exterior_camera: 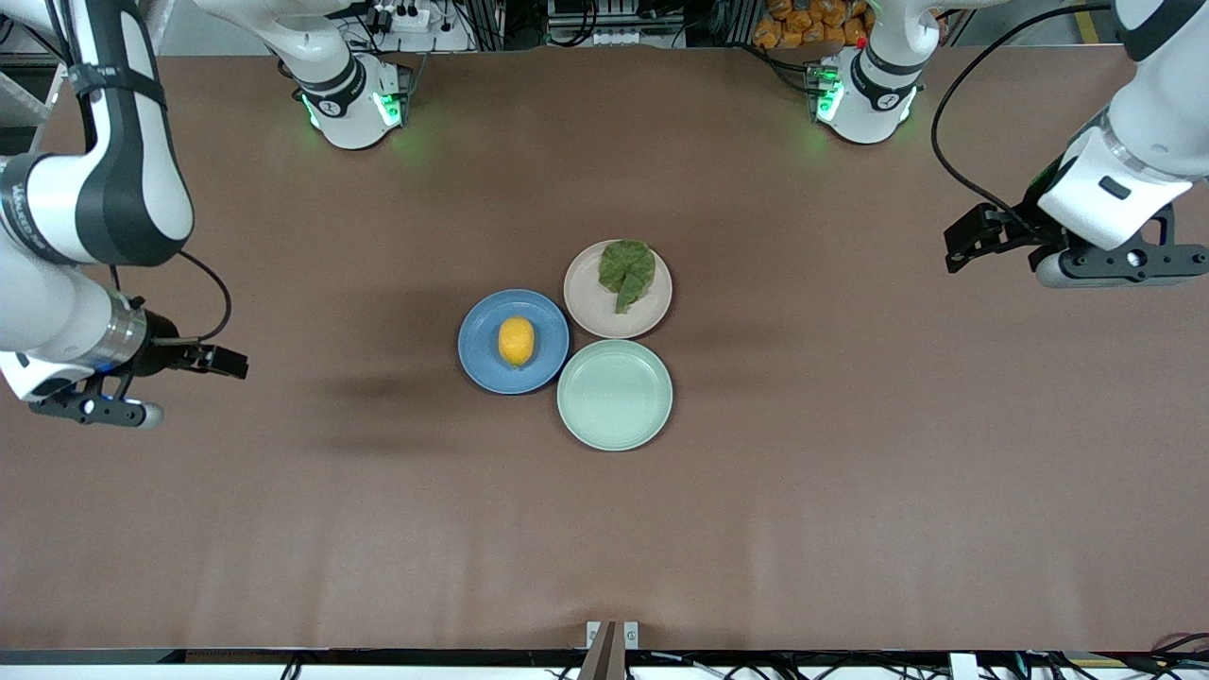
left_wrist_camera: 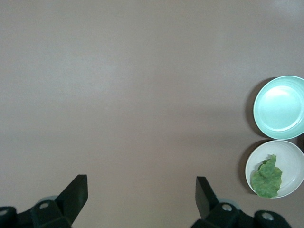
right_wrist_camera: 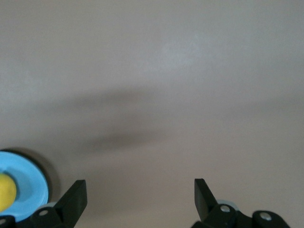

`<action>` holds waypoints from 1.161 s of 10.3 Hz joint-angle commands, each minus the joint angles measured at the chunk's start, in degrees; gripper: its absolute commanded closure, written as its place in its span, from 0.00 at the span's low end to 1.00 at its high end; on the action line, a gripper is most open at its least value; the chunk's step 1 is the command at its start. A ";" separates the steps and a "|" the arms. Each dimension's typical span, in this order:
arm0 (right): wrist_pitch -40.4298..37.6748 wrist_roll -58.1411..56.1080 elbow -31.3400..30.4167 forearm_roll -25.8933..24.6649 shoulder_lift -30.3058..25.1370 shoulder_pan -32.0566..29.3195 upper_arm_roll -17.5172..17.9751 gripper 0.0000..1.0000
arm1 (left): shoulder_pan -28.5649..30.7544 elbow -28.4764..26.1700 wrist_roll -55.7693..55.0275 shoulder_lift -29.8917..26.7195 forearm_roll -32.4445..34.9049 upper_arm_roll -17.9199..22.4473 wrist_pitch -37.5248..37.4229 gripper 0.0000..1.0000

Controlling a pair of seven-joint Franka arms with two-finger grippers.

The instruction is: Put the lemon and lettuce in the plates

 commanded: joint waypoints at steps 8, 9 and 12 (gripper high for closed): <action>-12.51 0.88 3.55 -2.07 -11.96 -2.71 6.43 0.00 | -0.19 3.61 1.54 -0.91 1.34 1.05 -3.68 0.00; -12.69 0.62 5.31 -2.07 -11.96 -2.45 6.34 0.00 | -0.19 3.70 1.54 -0.91 1.17 1.05 -3.68 0.00; -15.23 0.36 10.67 -1.81 -11.87 -2.88 6.17 0.00 | -0.36 3.70 1.54 -0.56 0.73 1.05 -3.68 0.00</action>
